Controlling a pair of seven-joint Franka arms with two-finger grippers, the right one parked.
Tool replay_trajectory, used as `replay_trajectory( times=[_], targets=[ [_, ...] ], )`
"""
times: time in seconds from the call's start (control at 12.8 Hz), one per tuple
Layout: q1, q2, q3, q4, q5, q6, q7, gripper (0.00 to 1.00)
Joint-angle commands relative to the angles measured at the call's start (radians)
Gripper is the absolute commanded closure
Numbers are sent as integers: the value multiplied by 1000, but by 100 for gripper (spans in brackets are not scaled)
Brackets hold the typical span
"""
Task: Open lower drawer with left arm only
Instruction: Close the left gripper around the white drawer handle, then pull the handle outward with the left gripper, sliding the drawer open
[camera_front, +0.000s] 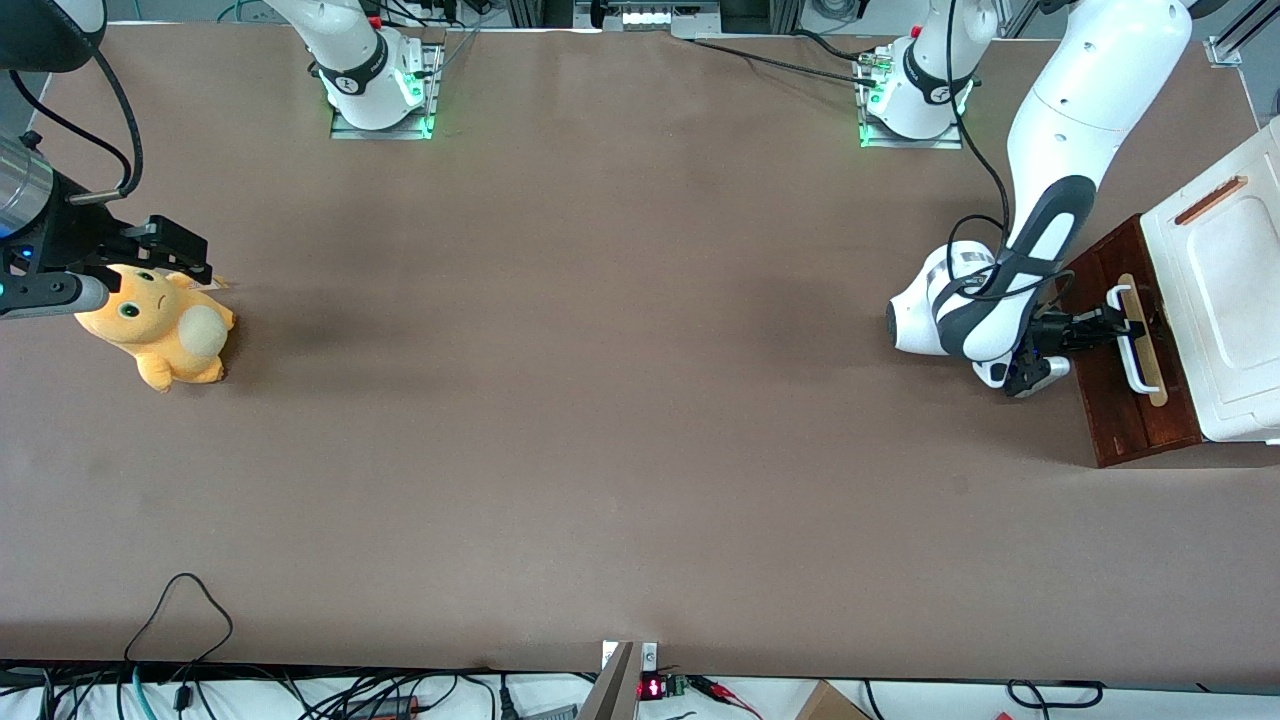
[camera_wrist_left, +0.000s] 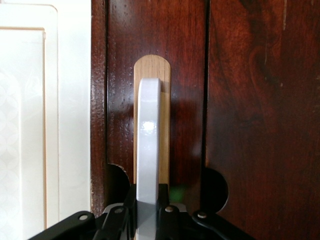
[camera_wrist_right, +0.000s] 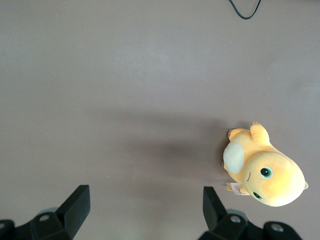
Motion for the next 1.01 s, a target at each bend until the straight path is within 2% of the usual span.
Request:
replay_trajectory(
  times=[0.0,0.16,0.31,0.62,0.93],
  targets=[
    [8,-11,-6,-20,24,-1,-21,94],
    [8,-11,-6,-18,24,-1,-21,100],
    [5,-11,-13,-15,24,-5,-19,100],
    [-8,0,-90,-1,28,-56,-12,100],
    [-60,12,-137,12,27,-74,7,100]
  ],
)
